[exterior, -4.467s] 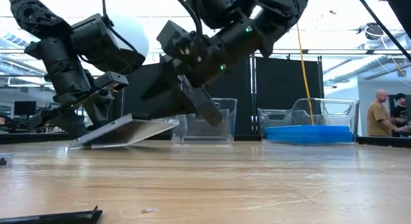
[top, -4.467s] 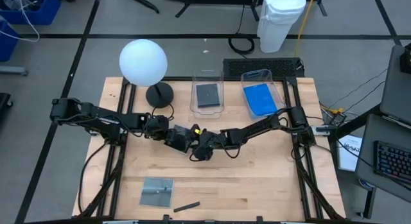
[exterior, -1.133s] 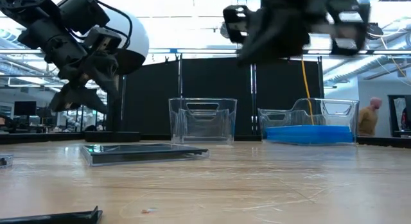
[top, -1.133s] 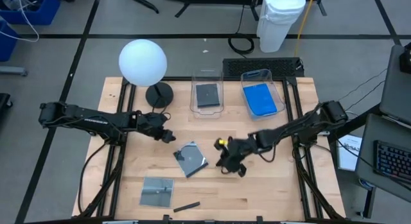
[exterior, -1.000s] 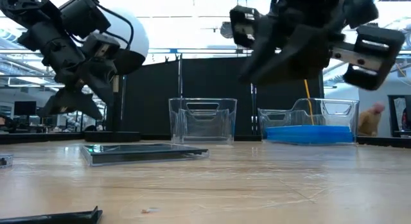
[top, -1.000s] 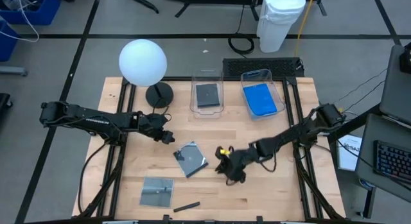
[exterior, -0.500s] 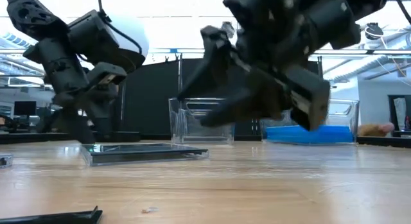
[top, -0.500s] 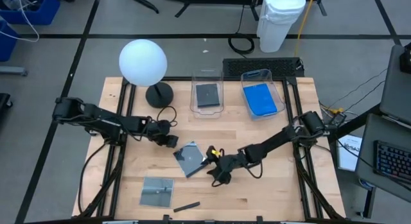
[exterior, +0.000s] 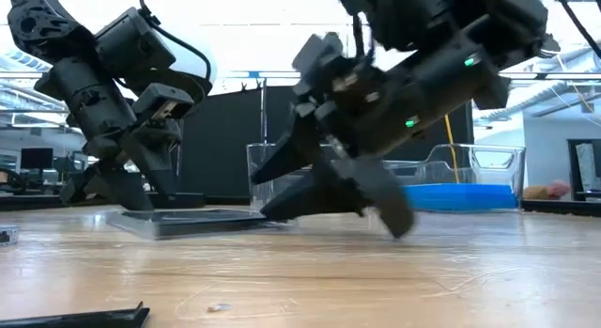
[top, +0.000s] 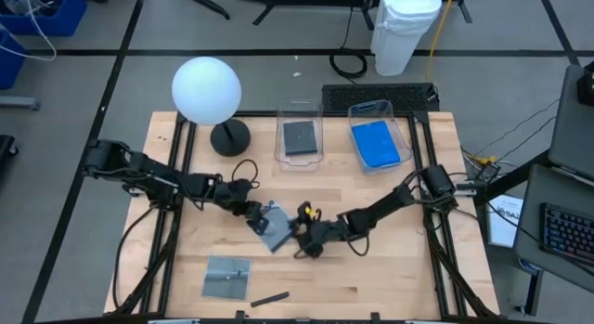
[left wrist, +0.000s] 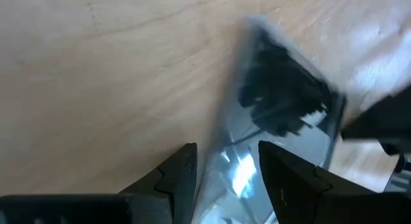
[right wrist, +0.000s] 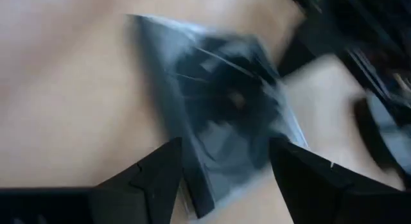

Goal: Pick & place jewel cases by type
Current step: Put the top black CD case into the left transparent bin

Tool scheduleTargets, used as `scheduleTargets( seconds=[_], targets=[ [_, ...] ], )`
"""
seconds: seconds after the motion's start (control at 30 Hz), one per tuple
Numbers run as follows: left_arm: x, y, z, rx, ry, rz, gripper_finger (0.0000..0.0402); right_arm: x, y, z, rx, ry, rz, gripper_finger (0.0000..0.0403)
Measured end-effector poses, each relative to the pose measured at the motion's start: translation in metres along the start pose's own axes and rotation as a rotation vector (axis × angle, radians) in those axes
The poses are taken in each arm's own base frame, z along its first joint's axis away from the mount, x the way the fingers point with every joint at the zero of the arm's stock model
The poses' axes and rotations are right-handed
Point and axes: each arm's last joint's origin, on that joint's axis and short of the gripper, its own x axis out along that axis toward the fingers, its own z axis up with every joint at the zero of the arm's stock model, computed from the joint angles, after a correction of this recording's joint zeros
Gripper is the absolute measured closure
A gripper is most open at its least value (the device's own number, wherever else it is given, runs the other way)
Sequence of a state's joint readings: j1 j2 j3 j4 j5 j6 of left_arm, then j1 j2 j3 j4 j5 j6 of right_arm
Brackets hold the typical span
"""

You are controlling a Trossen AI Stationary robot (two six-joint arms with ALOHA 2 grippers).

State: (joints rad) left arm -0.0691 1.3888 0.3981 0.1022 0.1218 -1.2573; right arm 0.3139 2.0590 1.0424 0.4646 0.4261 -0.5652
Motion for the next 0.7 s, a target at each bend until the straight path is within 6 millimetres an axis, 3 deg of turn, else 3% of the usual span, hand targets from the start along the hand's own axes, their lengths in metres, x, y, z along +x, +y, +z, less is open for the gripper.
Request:
scheduleTargets(
  seconds=[0.17, 0.33, 0.7],
  targets=[
    [0.001, -0.003, -0.007, -0.004, -0.001, -0.002, 0.0227, 0.007, -0.018, -0.014, 0.053, 0.112, -0.131, 0.0179],
    [0.002, -0.005, -0.016, 0.002, 0.008, -0.002, 0.0227, 0.008, -0.025, -0.021, 0.065, 0.154, -0.116, 0.0179],
    [0.002, -0.006, -0.025, 0.023, -0.010, 0.017, 0.0227, -0.047, -0.005, 0.017, -0.015, 0.091, 0.085, 0.0179]
  ],
)
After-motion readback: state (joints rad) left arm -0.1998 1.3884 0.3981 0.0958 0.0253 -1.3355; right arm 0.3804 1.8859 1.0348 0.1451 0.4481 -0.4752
